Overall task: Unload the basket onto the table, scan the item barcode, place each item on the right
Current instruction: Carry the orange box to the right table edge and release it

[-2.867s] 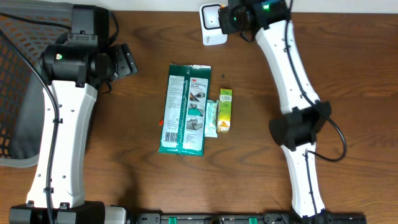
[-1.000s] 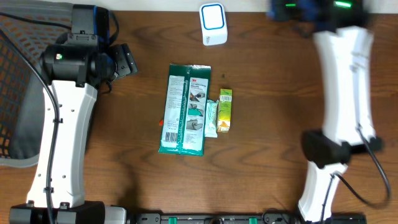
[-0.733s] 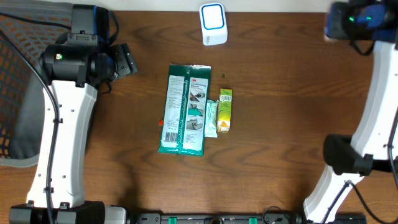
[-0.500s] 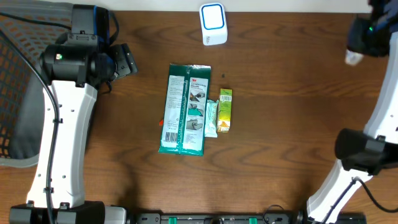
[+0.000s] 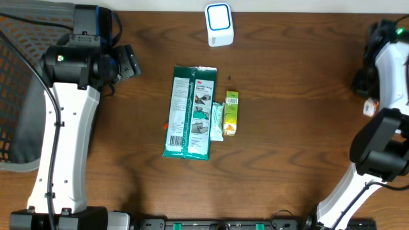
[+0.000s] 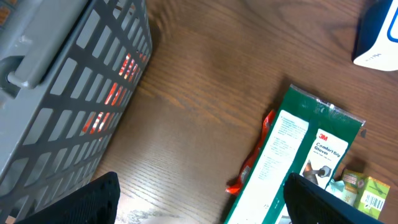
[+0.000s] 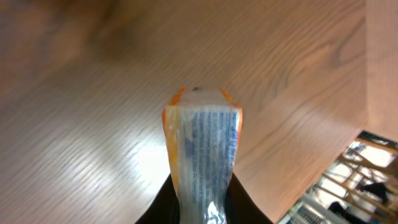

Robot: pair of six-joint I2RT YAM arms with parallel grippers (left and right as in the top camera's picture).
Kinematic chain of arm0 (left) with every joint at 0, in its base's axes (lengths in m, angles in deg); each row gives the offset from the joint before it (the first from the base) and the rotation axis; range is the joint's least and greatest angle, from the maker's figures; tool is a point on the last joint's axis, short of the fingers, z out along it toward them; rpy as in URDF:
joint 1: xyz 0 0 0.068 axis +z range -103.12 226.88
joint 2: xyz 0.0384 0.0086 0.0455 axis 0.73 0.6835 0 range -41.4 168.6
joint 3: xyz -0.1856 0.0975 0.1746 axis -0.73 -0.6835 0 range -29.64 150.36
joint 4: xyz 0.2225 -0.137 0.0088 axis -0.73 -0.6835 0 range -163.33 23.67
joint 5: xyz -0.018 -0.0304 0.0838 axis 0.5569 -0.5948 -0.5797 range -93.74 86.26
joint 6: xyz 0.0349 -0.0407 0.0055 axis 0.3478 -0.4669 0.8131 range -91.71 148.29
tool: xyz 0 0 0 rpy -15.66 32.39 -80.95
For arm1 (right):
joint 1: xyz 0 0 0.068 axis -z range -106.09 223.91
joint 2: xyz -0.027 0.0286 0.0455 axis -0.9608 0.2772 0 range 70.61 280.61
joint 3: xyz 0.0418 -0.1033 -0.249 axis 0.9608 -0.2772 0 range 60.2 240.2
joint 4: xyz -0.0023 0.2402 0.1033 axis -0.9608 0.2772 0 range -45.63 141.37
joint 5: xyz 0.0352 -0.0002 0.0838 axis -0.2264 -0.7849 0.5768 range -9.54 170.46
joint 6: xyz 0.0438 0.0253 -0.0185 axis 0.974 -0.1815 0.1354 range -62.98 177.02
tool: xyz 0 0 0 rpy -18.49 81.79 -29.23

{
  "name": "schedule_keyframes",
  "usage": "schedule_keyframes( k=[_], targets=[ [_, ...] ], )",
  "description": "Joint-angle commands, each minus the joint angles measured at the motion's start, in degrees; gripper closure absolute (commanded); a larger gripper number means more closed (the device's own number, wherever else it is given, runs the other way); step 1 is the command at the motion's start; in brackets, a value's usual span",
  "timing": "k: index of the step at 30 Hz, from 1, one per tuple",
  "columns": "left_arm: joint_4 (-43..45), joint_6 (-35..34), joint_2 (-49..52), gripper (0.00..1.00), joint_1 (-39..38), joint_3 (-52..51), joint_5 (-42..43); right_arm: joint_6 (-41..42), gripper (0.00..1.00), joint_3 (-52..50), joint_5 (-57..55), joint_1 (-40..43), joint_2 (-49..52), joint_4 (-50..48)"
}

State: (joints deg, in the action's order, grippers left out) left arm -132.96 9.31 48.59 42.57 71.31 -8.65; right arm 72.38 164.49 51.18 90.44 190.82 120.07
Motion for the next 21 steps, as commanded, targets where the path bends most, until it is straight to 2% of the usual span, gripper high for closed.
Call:
schedule_keyframes(
  k=[1,6,7,9,12,14,21],
  targets=[
    [-0.17,0.96,0.20,0.15,0.17,0.28,-0.72,2.45,0.99,-6.69,-9.01,0.37,0.24,-4.87],
    [-0.17,0.96,0.20,0.15,0.17,0.28,-0.72,2.40,0.99,-14.88,-9.46,0.35,0.24,-14.34],
    [-0.17,0.96,0.20,0.15,0.17,0.28,-0.72,2.40,0.96,-15.63,-9.44,0.37,0.24,-15.23],
    [-0.17,0.96,0.20,0.15,0.17,0.28,-0.72,2.40,0.82,-16.44,-9.38,0.35,0.24,-16.20],
    [-0.17,0.96,0.20,0.15,0.17,0.28,-0.72,2.40,0.78,-16.52,-7.76,0.35,0.24,-16.37],
    [-0.17,0.96,0.20,0.15,0.17,0.28,-0.72,2.40,0.67,-16.52,-5.62,0.35,0.24,-16.81],
    [-0.17,0.96,0.20,0.15,0.17,0.28,-0.72,2.36,0.47,-16.52,-2.10,0.35,0.24,-17.03]
  ],
)
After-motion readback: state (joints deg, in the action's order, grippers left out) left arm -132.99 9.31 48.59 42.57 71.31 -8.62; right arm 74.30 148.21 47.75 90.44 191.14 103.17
